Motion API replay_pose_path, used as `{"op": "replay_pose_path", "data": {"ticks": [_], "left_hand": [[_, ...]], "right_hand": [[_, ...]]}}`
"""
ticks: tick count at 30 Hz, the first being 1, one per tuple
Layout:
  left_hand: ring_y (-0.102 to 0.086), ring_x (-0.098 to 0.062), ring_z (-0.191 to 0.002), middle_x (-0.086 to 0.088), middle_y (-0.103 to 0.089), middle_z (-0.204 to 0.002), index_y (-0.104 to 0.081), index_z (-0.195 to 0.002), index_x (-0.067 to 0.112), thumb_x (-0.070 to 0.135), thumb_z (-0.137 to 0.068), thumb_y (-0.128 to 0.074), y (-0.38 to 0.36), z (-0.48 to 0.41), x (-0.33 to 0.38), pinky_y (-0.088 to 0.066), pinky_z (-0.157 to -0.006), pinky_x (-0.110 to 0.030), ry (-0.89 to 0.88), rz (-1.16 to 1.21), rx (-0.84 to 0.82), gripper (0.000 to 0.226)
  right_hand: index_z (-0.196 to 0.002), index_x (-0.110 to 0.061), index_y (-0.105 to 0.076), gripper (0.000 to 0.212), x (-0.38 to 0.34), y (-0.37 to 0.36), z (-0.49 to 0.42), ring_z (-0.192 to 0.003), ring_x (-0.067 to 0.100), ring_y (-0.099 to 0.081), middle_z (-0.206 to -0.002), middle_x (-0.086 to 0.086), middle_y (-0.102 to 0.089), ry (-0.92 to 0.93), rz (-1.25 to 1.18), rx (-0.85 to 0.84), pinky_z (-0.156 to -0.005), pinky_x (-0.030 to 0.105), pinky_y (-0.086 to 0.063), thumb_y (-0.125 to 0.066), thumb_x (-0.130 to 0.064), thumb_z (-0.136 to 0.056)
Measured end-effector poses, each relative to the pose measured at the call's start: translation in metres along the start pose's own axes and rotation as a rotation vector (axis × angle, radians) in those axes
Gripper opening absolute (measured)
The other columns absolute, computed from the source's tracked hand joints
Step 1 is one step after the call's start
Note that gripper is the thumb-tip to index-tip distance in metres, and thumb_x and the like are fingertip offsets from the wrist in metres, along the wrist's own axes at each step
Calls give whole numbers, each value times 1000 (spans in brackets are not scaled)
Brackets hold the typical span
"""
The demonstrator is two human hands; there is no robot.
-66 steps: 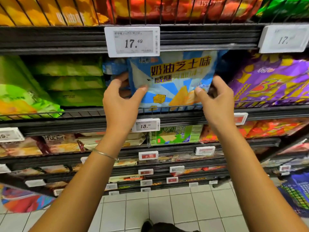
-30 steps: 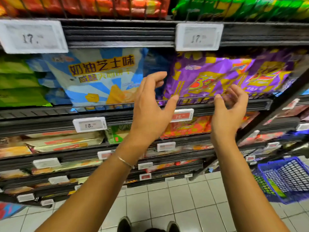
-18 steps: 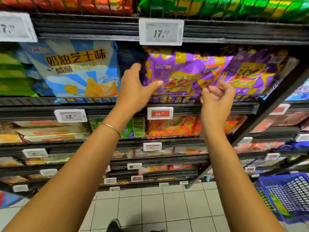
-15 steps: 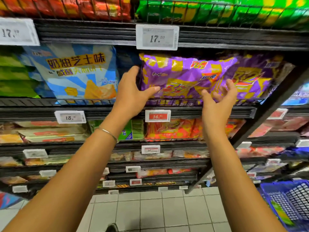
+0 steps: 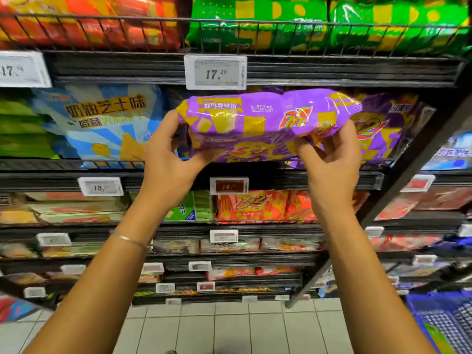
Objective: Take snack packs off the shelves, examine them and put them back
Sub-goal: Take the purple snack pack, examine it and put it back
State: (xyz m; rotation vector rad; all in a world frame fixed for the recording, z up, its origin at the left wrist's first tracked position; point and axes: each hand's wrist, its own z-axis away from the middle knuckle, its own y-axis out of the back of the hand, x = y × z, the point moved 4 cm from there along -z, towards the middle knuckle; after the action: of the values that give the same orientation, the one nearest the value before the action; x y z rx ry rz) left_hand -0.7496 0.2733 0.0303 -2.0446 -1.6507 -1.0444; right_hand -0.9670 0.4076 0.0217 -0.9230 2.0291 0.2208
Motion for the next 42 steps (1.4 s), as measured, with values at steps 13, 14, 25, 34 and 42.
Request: {"op": "replay_pose_path", "data": {"ticks": [13,14,25,34,42], "left_hand": [[-75,-13,-74,-1,-81,-91,-68,-105,21,40,-102,-59,1,119,-29,-64,-67,-36,882,240,73,21],[-76,-15,-73,-3,-81,-91,-68,-105,21,41,-106,-53,2,132,-34,-64,-69,-38,967,187,44,26],[-79,-34,-92,-12,-81,-106,-83,-105,32,77,-73,-60,3,211,-46,-65,-74,-52,1325,349,77,59],[-80,-29,-85,-10,-81,-103,-75,-113,22,69,-81,-59,13,234,-33,-63,-61,-33,1223,255,220,59],[-79,-31,-91,-11,-80,-109,-67,-129,14,67,-83,-57,25,240,-19,-65,-69,-41,1186,275,236,71]], "right_hand": [[-117,-19,-67,39,54,-6,89,-99,14,-74,-109,-3,-79,-631,-121,-397,-83,31,-60,-72,-42,-87],[-118,-18,-67,36,59,-5,98,-98,14,-75,-109,-2,-79,-666,-95,-429,-81,29,-60,-70,-40,-90],[-113,-19,-76,30,90,4,159,-91,24,-78,-109,12,-79,-1013,-197,-451,-73,32,-62,-67,-39,-93],[-127,-13,-66,43,96,9,183,-93,25,-78,-112,9,-79,-1056,-213,-488,-71,31,-61,-70,-34,-89],[-116,-24,-71,30,82,7,188,-86,17,-79,-102,2,-81,-1056,-220,-527,-67,27,-61,-68,-38,-90]]}}
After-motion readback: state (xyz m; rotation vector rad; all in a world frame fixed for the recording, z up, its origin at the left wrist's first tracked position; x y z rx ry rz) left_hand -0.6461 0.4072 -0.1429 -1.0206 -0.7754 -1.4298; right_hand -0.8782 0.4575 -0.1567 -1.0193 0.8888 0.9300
